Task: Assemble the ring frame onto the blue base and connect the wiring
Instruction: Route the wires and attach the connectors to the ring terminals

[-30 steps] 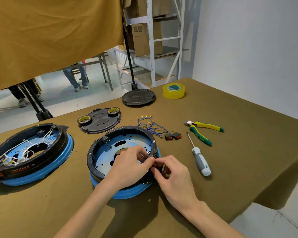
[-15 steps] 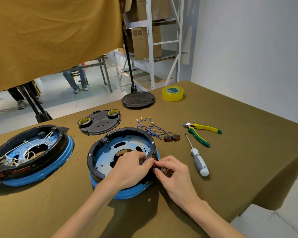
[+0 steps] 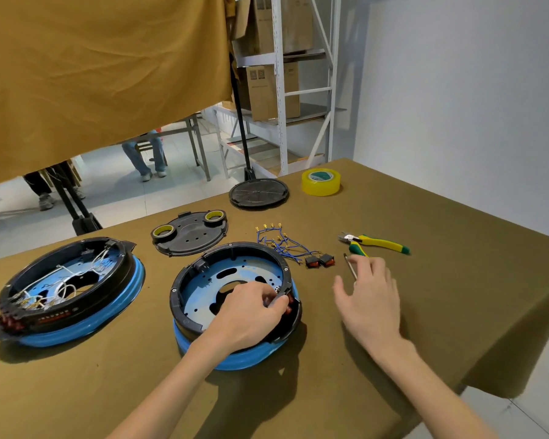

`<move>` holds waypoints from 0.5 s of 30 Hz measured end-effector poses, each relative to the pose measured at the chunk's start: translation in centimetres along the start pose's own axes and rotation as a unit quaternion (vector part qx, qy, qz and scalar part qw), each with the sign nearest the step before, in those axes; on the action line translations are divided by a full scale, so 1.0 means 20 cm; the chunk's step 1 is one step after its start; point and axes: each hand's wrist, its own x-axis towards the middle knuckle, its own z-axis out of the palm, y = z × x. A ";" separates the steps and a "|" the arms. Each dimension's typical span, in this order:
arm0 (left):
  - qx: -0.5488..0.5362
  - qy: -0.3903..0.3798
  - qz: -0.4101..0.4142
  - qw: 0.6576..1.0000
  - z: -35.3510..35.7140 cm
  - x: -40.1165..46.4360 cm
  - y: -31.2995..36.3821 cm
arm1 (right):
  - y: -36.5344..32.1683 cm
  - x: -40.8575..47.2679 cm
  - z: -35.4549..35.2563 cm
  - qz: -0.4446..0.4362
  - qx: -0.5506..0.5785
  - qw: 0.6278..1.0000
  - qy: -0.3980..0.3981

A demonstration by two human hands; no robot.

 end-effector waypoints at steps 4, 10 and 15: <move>-0.005 -0.001 -0.015 1.000 0.00 0.01 0.01 | 0.07 0.06 0.01 0.035 -0.272 0.940 -0.205; -0.023 0.001 -0.040 0.999 0.01 0.05 0.00 | 0.05 0.13 -0.05 0.186 0.277 0.930 -0.155; -0.038 0.002 -0.058 0.998 0.02 0.08 -0.01 | -0.19 0.13 -0.01 0.286 0.649 0.698 -0.100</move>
